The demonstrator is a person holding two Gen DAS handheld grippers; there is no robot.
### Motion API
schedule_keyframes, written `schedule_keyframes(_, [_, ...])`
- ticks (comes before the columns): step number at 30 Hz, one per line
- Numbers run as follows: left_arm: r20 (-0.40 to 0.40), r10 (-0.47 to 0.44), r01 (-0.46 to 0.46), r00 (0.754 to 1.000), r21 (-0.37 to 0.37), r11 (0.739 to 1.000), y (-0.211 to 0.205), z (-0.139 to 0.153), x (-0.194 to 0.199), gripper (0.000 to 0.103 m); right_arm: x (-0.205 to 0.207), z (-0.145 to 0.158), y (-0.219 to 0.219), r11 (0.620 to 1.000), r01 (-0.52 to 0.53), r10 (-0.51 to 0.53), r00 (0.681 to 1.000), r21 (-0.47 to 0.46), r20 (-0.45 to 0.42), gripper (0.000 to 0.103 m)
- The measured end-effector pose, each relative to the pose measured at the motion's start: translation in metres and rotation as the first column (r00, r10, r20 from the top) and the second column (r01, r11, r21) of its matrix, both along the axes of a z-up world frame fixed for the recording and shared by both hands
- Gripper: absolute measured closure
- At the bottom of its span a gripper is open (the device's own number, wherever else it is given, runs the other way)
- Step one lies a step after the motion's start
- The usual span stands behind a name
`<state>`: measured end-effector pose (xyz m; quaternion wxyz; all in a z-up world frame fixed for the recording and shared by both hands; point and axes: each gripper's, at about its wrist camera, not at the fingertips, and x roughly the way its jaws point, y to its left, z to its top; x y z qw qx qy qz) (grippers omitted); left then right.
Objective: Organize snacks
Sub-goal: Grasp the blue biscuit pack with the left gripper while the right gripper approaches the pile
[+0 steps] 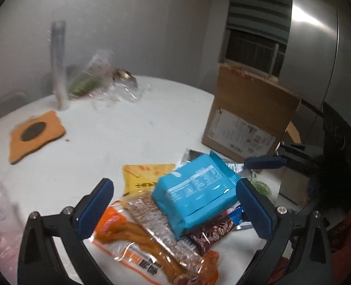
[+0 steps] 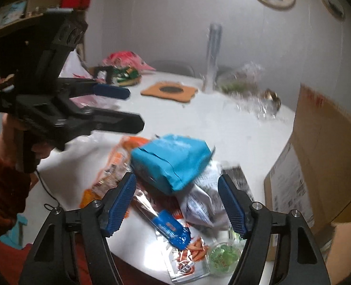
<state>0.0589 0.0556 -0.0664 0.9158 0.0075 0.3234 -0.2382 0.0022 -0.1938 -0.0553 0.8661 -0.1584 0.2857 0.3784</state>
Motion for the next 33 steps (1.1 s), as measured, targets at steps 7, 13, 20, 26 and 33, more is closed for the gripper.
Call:
schedule_keyframes(7, [-0.114, -0.047, 0.044, 0.992, -0.035, 0.998, -0.029, -0.013, 0.011, 0.001, 0.014, -0.002, -0.006, 1.000, 0.026, -0.026, 1.000, 0.001, -0.016, 0.035])
schedule_keyframes(13, [-0.171, 0.037, -0.035, 0.985, 0.012, 0.999, -0.049, -0.022, 0.021, 0.001, 0.016, -0.010, -0.006, 1.000, 0.012, -0.013, 1.000, -0.029, -0.017, 0.034])
schedule_keyframes(20, [-0.200, 0.102, -0.102, 0.975, 0.013, 0.995, -0.031, -0.030, 0.024, 0.001, 0.021, -0.012, -0.010, 1.000, -0.009, 0.009, 0.999, -0.001, -0.036, 0.034])
schedule_keyframes(26, [-0.189, 0.117, -0.111, 0.975, 0.043, 0.993, -0.017, -0.024, 0.023, 0.001, 0.021, -0.012, -0.014, 1.000, -0.016, 0.017, 0.999, 0.013, -0.040, 0.034])
schedule_keyframes(33, [-0.175, 0.146, -0.135, 0.974, 0.073, 0.988, -0.006, -0.021, -0.002, 0.001, 0.014, -0.011, -0.018, 0.999, -0.030, 0.031, 0.999, 0.021, -0.022, 0.034])
